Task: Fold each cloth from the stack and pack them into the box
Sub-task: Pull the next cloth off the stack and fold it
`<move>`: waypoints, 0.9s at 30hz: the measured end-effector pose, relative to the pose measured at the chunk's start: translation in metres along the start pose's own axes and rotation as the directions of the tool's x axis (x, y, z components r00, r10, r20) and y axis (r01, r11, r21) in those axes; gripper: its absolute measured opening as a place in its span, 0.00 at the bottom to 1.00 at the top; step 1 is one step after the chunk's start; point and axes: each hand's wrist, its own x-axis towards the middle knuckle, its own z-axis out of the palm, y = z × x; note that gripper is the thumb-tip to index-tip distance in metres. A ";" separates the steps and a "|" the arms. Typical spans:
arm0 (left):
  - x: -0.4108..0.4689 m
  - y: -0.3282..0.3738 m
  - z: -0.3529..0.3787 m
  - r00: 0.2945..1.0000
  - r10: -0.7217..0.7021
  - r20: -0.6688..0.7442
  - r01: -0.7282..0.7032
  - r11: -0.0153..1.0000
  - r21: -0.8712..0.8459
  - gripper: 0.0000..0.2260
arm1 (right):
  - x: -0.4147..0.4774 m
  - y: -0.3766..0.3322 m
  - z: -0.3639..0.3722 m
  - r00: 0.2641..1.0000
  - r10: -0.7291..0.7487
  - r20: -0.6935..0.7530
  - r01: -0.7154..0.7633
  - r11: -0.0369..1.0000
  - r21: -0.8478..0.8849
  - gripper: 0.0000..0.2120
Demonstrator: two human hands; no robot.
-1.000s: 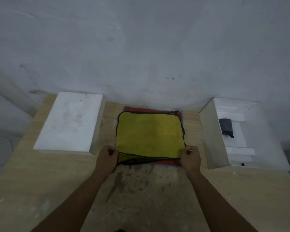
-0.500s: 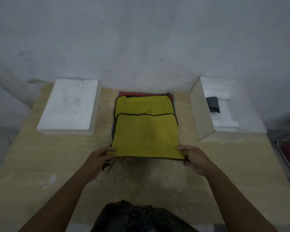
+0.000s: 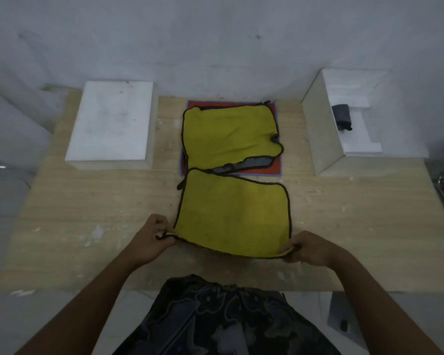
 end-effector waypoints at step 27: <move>0.110 0.052 0.000 0.911 -0.172 -0.374 0.077 0.964 -0.254 0.12 | 0.061 -0.031 -0.036 0.733 0.198 -0.651 0.078 0.926 0.369 0.20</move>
